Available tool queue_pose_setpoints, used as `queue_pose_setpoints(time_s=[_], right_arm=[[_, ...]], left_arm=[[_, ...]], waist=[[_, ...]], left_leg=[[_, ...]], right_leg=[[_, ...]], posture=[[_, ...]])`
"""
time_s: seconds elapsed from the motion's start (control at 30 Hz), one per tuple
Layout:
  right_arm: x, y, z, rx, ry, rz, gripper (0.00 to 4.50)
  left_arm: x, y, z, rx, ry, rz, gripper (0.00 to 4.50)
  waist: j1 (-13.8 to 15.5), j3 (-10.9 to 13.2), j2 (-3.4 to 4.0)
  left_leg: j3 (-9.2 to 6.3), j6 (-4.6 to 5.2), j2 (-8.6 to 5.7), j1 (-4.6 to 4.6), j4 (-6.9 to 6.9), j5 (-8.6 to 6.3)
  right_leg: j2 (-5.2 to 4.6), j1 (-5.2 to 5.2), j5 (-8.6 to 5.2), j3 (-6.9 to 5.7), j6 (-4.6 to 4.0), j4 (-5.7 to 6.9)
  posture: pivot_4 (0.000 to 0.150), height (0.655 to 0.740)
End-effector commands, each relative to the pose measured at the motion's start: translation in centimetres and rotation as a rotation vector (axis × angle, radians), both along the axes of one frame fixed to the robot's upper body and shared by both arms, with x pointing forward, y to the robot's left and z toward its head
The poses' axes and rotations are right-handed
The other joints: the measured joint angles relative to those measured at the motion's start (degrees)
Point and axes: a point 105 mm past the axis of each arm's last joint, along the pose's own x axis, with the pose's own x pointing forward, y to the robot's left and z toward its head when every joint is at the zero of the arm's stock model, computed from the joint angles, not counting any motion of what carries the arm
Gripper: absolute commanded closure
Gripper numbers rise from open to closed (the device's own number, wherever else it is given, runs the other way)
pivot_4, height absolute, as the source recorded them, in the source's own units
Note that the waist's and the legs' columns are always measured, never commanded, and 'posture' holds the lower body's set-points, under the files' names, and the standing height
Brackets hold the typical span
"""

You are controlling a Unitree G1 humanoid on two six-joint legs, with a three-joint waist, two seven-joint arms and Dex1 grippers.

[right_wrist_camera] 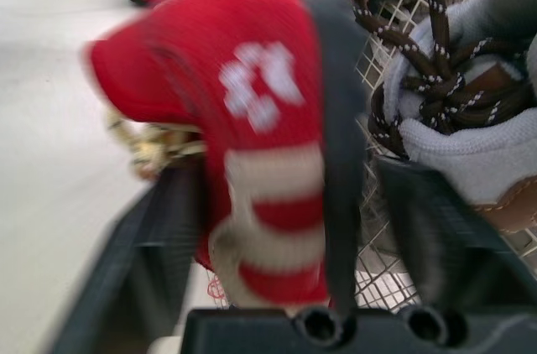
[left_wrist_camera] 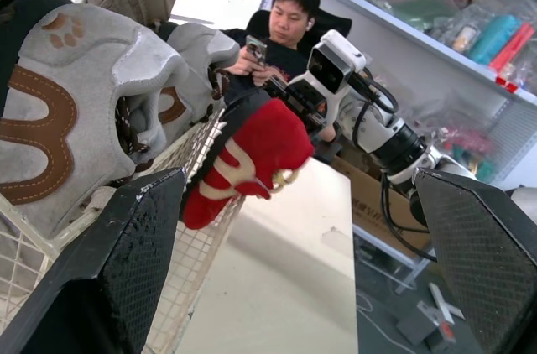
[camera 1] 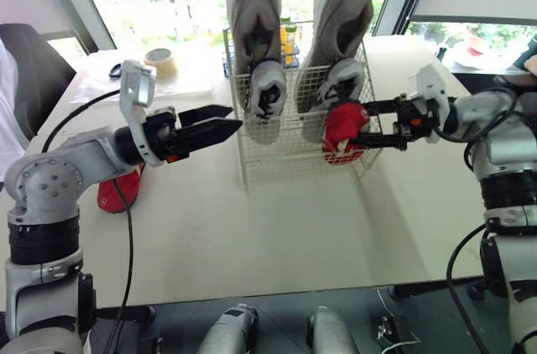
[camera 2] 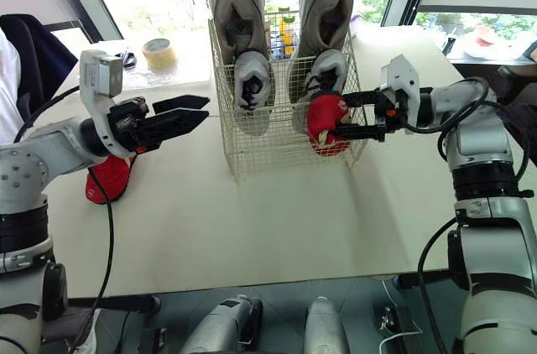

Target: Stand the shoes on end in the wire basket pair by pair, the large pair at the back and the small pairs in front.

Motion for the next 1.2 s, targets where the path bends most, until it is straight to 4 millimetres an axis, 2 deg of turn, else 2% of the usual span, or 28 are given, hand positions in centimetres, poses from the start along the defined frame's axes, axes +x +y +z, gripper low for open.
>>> queue_pose_setpoints(time_s=[0.03,0.23,0.6,0.8,0.97,1.1,1.2], right_arm=[[-0.4,-0.6,1.5,-0.033,-0.081,-0.032,0.02],[-1.4,-1.7,4.9,0.005,-0.180,-0.100,0.02],[-3.2,-2.5,5.7,-0.036,-0.218,-0.189,0.02],[-4.9,0.4,6.3,-0.021,-0.262,-0.126,0.02],[-5.5,2.9,6.8,-0.036,-0.322,-0.106,0.02],[-5.5,5.9,5.0,-0.061,-0.404,-0.114,0.02],[-5.1,7.0,4.1,-0.084,-0.494,-0.142,0.02]], left_arm=[[-0.1,0.1,1.0,0.000,-0.055,0.005,0.00],[0.1,0.8,1.1,0.006,-0.064,0.048,0.00],[0.1,1.8,1.0,0.024,-0.072,0.112,0.00],[0.1,2.2,0.8,0.046,-0.072,0.137,0.00],[0.0,2.7,0.3,0.122,-0.096,0.154,0.00],[0.3,4.6,-0.4,0.235,-0.128,0.224,0.00],[0.3,4.9,-0.4,0.223,-0.130,0.235,0.00]], waist=[[0.0,0.0,0.00],[0.1,0.0,0.02],[0.1,0.0,0.02],[0.1,0.0,0.02],[0.1,0.0,0.02],[0.0,0.0,0.02],[0.3,0.0,0.02]], left_leg=[[0.00,0.00,0.00,0.00,0.00,0.00],[0.00,0.00,-0.02,-0.02,0.00,0.00],[0.01,0.01,-0.01,-0.03,-0.03,-0.01],[0.01,0.01,0.00,-0.03,-0.03,-0.01],[0.01,0.01,0.00,-0.04,-0.04,-0.01],[0.03,0.01,0.01,-0.03,-0.07,-0.01],[0.02,0.01,0.01,-0.03,-0.07,-0.01]], right_leg=[[0.00,0.00,0.00,0.00,0.00,0.00],[-0.02,-0.03,0.00,0.00,0.00,0.00],[-0.03,-0.04,0.00,0.02,0.00,-0.01],[-0.03,-0.04,0.00,0.03,0.00,-0.01],[-0.04,-0.05,0.00,0.03,0.00,-0.01],[-0.04,-0.09,-0.01,0.06,-0.01,-0.01],[-0.03,-0.27,-0.01,0.05,-0.01,-0.01]], posture=[[0.150,0.7400],[0.150,0.7400],[0.150,0.7400],[0.150,0.7400],[0.150,0.7400],[0.150,0.7400],[0.150,0.7400]])
